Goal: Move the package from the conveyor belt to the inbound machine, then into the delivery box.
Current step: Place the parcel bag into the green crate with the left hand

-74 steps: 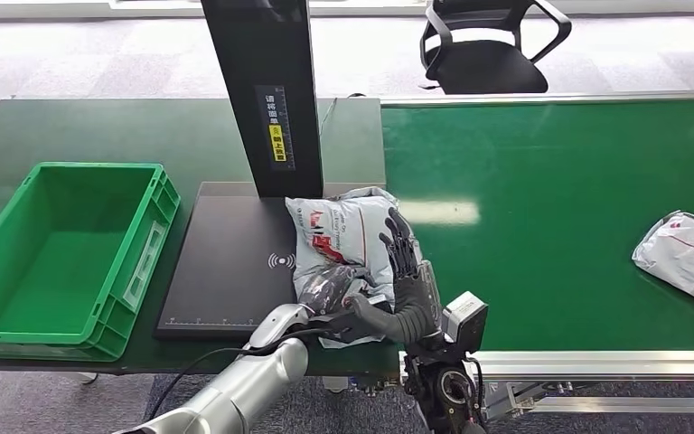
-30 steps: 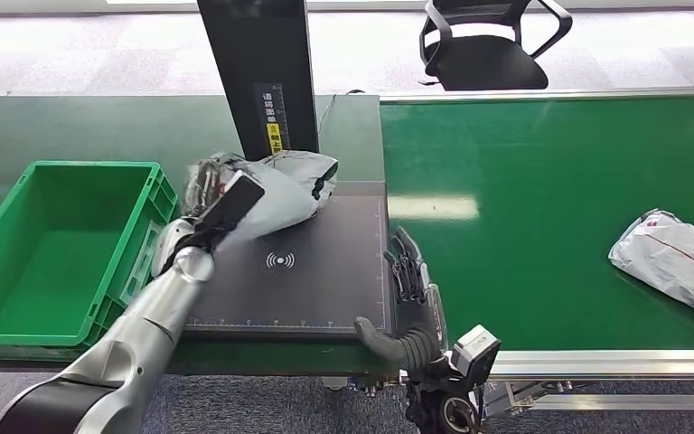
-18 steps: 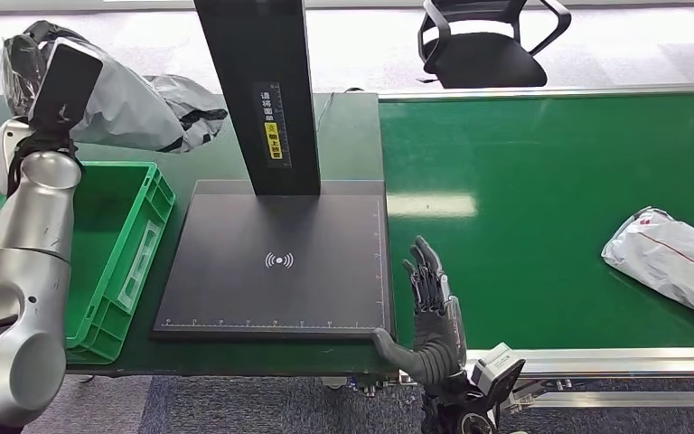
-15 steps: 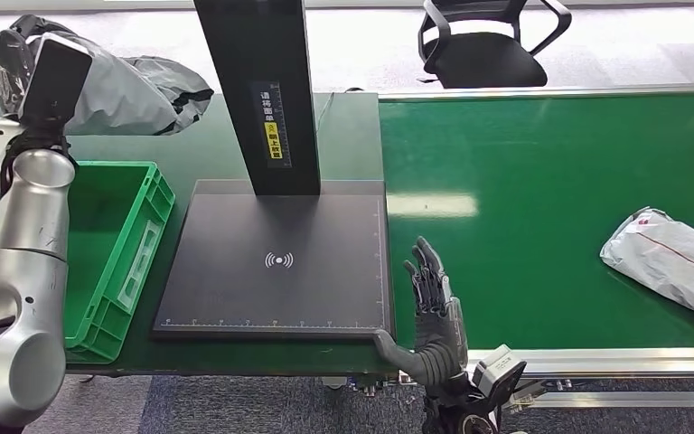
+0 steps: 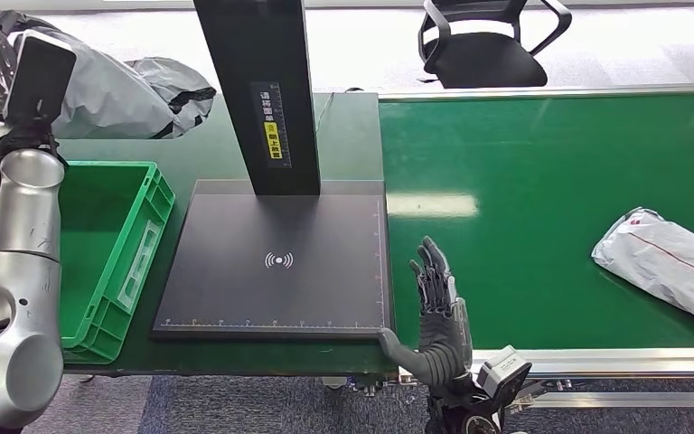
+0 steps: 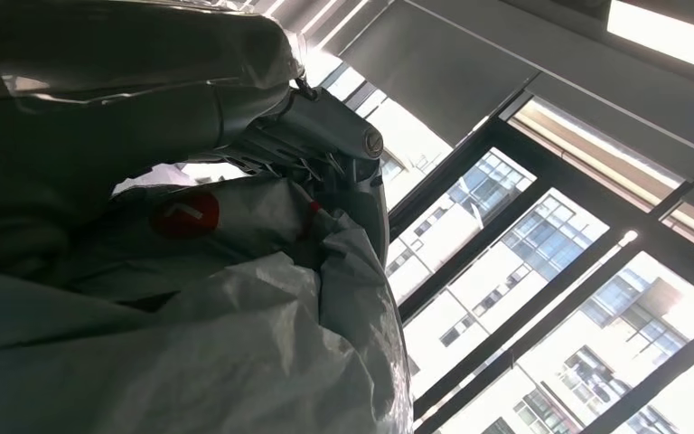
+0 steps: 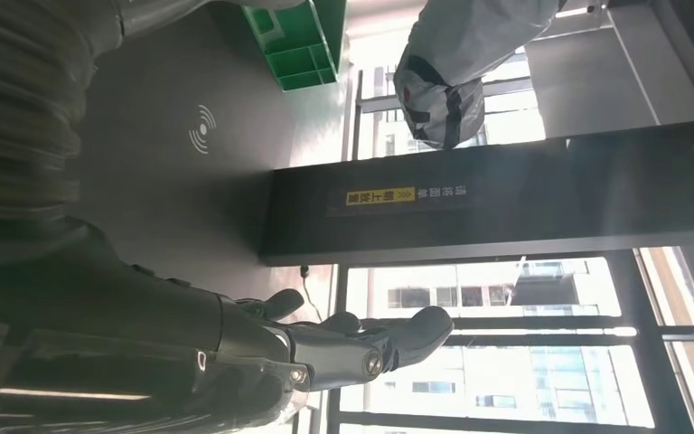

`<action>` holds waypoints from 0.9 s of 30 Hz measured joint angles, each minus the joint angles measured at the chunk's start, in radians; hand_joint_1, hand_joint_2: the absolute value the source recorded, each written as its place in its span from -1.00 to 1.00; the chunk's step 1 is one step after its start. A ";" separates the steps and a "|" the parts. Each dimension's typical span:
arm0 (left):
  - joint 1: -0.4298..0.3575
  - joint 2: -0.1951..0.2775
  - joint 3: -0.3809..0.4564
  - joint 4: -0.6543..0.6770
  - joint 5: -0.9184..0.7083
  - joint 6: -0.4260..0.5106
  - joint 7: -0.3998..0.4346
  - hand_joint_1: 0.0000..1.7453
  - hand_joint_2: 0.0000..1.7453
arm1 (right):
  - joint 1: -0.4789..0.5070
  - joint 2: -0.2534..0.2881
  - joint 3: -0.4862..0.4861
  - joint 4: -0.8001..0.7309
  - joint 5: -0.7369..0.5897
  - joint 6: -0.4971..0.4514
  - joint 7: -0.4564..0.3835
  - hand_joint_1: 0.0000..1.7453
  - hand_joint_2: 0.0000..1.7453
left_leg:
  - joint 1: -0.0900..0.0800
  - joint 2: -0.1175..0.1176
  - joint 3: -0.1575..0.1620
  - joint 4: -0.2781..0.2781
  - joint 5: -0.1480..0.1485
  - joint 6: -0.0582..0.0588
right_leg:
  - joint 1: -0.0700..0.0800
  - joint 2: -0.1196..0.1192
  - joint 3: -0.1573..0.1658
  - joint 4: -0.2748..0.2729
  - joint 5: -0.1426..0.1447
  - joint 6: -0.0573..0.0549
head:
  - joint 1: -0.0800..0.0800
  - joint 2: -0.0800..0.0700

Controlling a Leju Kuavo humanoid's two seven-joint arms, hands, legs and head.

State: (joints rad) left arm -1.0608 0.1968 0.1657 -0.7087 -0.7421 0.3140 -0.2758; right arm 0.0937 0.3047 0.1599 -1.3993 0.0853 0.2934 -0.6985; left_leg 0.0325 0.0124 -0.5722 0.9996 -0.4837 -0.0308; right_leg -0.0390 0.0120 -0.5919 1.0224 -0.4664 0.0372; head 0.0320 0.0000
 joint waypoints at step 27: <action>0.227 0.242 0.281 0.102 0.148 0.043 -0.157 1.00 1.00 | 0.020 0.011 -0.027 -0.023 0.005 0.019 0.000 -1.00 1.00 | 0.001 0.010 0.001 -0.001 -0.002 -0.003 | 0.001 0.010 -0.005 0.001 0.000 -0.001 | 0.000 0.000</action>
State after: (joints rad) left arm -0.8340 0.4384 0.4469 -0.6071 -0.5937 0.3566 -0.4323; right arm 0.1133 0.3158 0.1331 -1.4225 0.0901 0.3126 -0.6985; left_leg 0.0335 0.0226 -0.5716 0.9982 -0.4856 -0.0336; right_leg -0.0380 0.0216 -0.5965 1.0230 -0.4667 0.0359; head 0.0318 0.0000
